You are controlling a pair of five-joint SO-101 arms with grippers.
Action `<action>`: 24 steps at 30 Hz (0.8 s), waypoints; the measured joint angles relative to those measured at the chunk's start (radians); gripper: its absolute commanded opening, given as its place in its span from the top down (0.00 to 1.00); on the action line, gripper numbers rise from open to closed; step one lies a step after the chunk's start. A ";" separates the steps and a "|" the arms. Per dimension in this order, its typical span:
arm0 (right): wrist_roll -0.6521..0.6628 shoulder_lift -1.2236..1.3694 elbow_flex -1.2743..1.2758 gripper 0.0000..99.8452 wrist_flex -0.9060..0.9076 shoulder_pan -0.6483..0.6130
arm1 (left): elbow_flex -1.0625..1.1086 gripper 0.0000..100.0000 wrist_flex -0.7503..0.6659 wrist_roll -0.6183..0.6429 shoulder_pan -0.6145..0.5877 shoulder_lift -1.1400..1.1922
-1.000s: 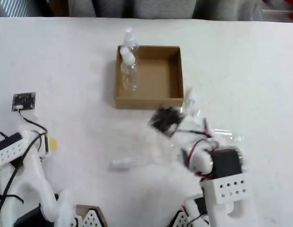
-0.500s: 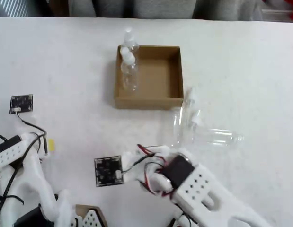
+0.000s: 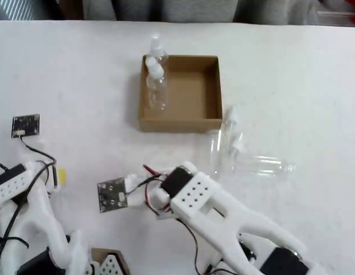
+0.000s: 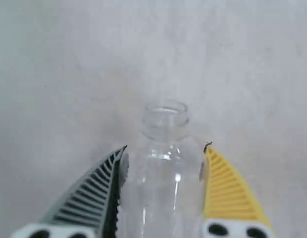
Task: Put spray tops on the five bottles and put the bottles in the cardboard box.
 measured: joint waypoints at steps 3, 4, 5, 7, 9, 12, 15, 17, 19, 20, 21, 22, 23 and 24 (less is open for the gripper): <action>-0.005 0.086 -0.032 0.89 -0.017 -0.006 | 0.000 0.91 0.000 0.000 0.000 0.000; -0.015 0.115 -0.046 0.89 -0.018 -0.012 | 0.000 0.91 0.000 0.000 0.000 0.000; -0.028 0.138 -0.057 0.88 -0.020 -0.015 | 0.000 0.91 0.000 0.000 0.000 0.000; -0.041 0.176 -0.081 0.84 -0.021 -0.012 | 0.000 0.91 0.000 0.000 0.000 0.000; -0.049 0.204 -0.097 0.80 -0.025 -0.011 | 0.000 0.91 0.000 0.000 0.000 0.000; -0.049 0.227 -0.107 0.79 -0.025 -0.021 | 0.000 0.91 0.000 0.000 0.000 0.000; -0.049 0.235 -0.110 0.79 -0.025 -0.035 | 0.000 0.91 0.000 0.000 0.000 0.000; -0.049 0.235 -0.110 0.79 -0.025 -0.049 | 0.000 0.91 0.000 0.000 0.000 0.000; -0.049 0.235 -0.110 0.80 -0.025 -0.052 | 0.000 0.91 0.000 0.000 0.000 0.000; -0.049 0.235 -0.110 0.80 -0.025 -0.052 | 0.000 0.91 0.000 0.000 0.000 0.000; -0.052 0.235 -0.110 0.81 -0.032 -0.051 | 0.000 0.91 0.000 0.000 0.000 0.000; -0.052 0.235 -0.110 0.82 -0.046 -0.049 | 0.000 0.91 0.000 0.000 0.000 0.000; -0.052 0.235 -0.106 0.83 -0.063 -0.048 | 0.000 0.91 0.000 0.000 0.000 0.000; -0.052 0.235 -0.095 0.84 -0.086 -0.049 | 0.000 0.91 0.000 0.000 0.000 0.000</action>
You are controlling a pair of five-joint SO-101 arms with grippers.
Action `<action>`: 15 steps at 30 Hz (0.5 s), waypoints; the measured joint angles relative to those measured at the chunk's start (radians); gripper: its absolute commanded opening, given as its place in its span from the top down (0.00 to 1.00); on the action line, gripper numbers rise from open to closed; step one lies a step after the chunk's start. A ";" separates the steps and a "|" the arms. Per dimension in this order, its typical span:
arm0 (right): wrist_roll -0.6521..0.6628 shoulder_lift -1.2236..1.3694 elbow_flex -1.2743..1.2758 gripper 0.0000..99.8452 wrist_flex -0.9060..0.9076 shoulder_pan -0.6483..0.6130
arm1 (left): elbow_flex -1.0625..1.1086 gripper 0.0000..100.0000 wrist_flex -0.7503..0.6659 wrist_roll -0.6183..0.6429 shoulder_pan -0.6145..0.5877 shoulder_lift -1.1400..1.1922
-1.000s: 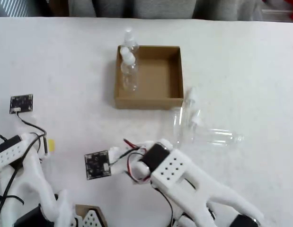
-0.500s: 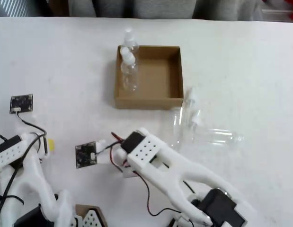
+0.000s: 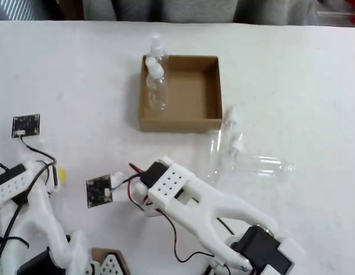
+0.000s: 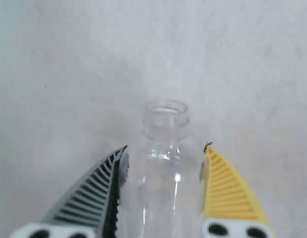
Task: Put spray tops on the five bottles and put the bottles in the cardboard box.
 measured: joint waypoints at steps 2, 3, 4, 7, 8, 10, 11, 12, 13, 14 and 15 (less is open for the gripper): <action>0.000 0.000 0.021 0.84 -0.035 -0.003 | 0.000 0.91 0.000 0.000 0.000 0.000; 0.000 0.000 0.025 0.84 -0.041 -0.003 | 0.000 0.91 0.000 0.000 0.000 0.000; 0.000 0.000 0.025 0.84 -0.046 -0.002 | 0.000 0.91 0.000 0.000 0.000 0.000; 0.000 0.000 0.029 0.83 -0.048 0.000 | 0.000 0.91 0.000 -0.002 0.000 0.000; 0.000 0.000 0.032 0.82 -0.048 0.000 | 0.000 0.91 0.000 -0.009 0.000 0.000; 0.000 0.002 0.037 0.81 -0.048 -0.002 | 0.000 0.91 0.000 -0.025 0.000 0.000; 0.000 0.002 0.037 0.81 -0.048 -0.002 | 0.000 0.91 0.000 -0.026 0.003 0.000; 0.000 0.000 0.037 0.81 -0.048 -0.002 | 0.000 0.91 0.000 -0.029 0.003 0.000; 0.000 0.000 0.037 0.81 -0.048 -0.002 | 0.000 0.91 0.000 -0.029 0.003 0.000; 0.000 0.000 0.037 0.81 -0.048 0.000 | 0.000 0.91 0.000 -0.029 0.003 0.000; 0.000 0.000 0.037 0.81 -0.048 0.000 | 0.000 0.91 0.000 -0.029 0.003 0.000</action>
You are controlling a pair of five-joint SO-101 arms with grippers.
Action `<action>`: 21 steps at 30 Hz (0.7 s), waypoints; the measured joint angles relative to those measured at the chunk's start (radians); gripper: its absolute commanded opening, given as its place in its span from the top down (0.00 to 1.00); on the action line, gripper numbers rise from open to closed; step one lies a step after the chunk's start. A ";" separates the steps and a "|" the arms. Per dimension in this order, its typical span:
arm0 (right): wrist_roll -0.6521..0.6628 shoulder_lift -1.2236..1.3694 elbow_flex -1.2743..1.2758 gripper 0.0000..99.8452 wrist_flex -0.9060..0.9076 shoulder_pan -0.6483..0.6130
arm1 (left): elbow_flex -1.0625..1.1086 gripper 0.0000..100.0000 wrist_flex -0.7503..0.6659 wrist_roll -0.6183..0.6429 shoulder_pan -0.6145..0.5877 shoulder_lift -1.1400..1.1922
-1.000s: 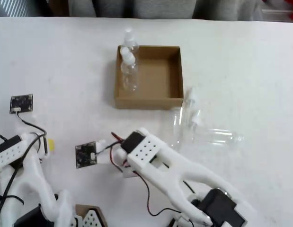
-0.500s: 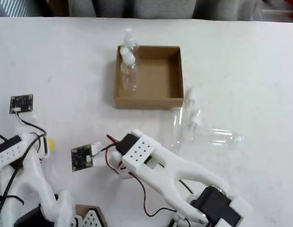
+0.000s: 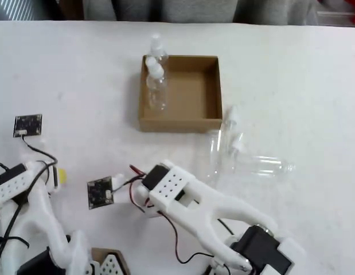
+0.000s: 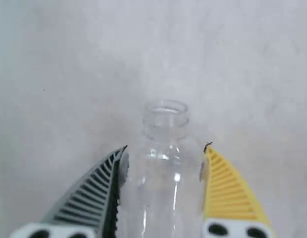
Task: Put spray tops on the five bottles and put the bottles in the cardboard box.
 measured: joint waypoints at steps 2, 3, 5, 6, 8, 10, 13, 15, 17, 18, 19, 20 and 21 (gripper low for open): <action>0.000 0.000 0.000 0.81 0.000 0.000 | 0.000 0.91 0.000 -0.002 0.005 0.000; 0.000 0.006 0.000 0.81 0.000 0.000 | 0.000 0.91 0.000 -0.002 0.005 0.000; 0.000 0.029 0.003 0.81 0.000 -0.002 | 0.000 0.91 0.000 -0.002 0.006 0.000; 0.000 0.046 0.003 0.81 0.000 -0.002 | 0.000 0.91 0.000 -0.002 0.006 0.000; 0.000 0.081 0.003 0.81 0.000 0.000 | 0.000 0.91 0.000 -0.002 0.006 0.000; 0.000 0.104 0.003 0.81 0.000 0.000 | 0.000 0.91 0.000 -0.002 0.006 0.000; -0.002 0.117 0.002 0.81 0.000 0.000 | 0.000 0.91 0.000 -0.002 0.006 0.000; -0.002 0.118 0.002 0.81 0.000 0.000 | 0.000 0.91 0.000 -0.002 0.006 0.000; -0.002 0.118 0.002 0.81 0.000 0.000 | 0.000 0.91 0.000 -0.002 0.006 0.000; -0.002 0.118 0.002 0.81 0.000 0.000 | 0.000 0.91 0.000 -0.002 0.006 0.000; -0.002 0.118 0.002 0.81 0.000 0.000 | 0.000 0.91 0.000 -0.002 0.006 0.000; -0.002 0.118 0.002 0.81 0.000 0.000 | 0.000 0.91 0.000 -0.002 0.006 0.000; -0.002 0.118 0.002 0.81 0.000 0.000 | 0.000 0.91 0.000 -0.002 0.006 0.000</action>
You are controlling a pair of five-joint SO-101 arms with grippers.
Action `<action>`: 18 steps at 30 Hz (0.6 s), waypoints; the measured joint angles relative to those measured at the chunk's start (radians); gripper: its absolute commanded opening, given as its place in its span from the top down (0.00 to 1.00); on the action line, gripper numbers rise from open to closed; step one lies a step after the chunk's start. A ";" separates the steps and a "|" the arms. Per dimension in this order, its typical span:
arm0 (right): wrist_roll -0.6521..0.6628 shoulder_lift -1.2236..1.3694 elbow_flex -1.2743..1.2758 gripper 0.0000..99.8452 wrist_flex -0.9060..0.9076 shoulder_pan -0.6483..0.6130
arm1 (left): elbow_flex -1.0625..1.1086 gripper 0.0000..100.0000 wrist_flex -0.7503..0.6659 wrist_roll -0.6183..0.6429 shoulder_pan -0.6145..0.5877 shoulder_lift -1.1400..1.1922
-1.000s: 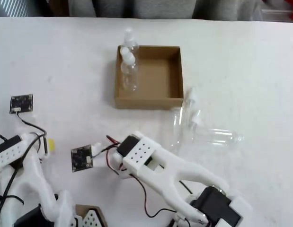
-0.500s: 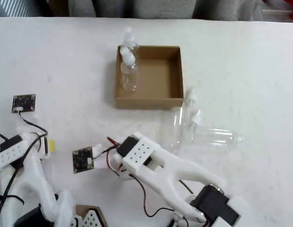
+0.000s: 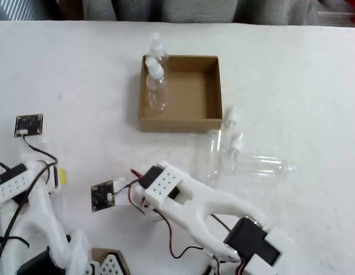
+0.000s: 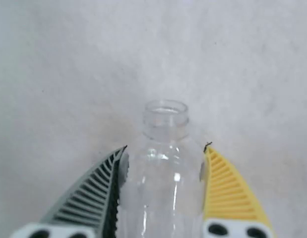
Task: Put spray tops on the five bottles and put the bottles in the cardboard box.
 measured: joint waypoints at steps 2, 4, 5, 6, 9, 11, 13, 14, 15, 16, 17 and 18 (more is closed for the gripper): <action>0.000 0.000 0.000 0.84 0.000 0.000 | 0.000 0.91 0.000 0.000 0.000 0.000; -0.003 0.002 -0.005 0.89 -0.006 0.002 | 0.000 0.91 0.000 0.000 0.000 0.000; -0.011 0.002 -0.009 0.91 -0.008 0.003 | 0.000 0.91 0.000 0.000 0.000 0.000; -0.020 0.002 -0.011 0.92 -0.009 0.003 | 0.000 0.91 0.000 0.000 0.000 0.000; -0.037 0.002 -0.012 0.95 -0.014 0.003 | 0.000 0.91 0.000 0.000 0.000 0.000; -0.041 0.002 -0.012 0.97 -0.020 0.005 | 0.000 0.91 0.000 0.000 0.000 0.000; -0.041 0.002 -0.012 0.98 -0.021 0.014 | 0.000 0.91 0.000 0.000 0.000 0.000; -0.041 0.002 -0.012 0.98 -0.021 0.018 | 0.000 0.91 0.000 0.000 0.000 0.000; -0.041 0.003 -0.015 0.98 -0.020 0.023 | 0.000 0.91 0.000 0.000 0.000 0.000; -0.041 0.003 -0.023 0.98 -0.012 0.031 | 0.000 0.91 0.000 0.000 0.000 0.000; -0.046 0.003 -0.034 0.98 -0.003 0.044 | 0.000 0.91 0.000 0.000 0.000 0.000; -0.061 0.003 -0.049 0.98 0.015 0.064 | 0.000 0.91 0.000 0.000 0.000 0.000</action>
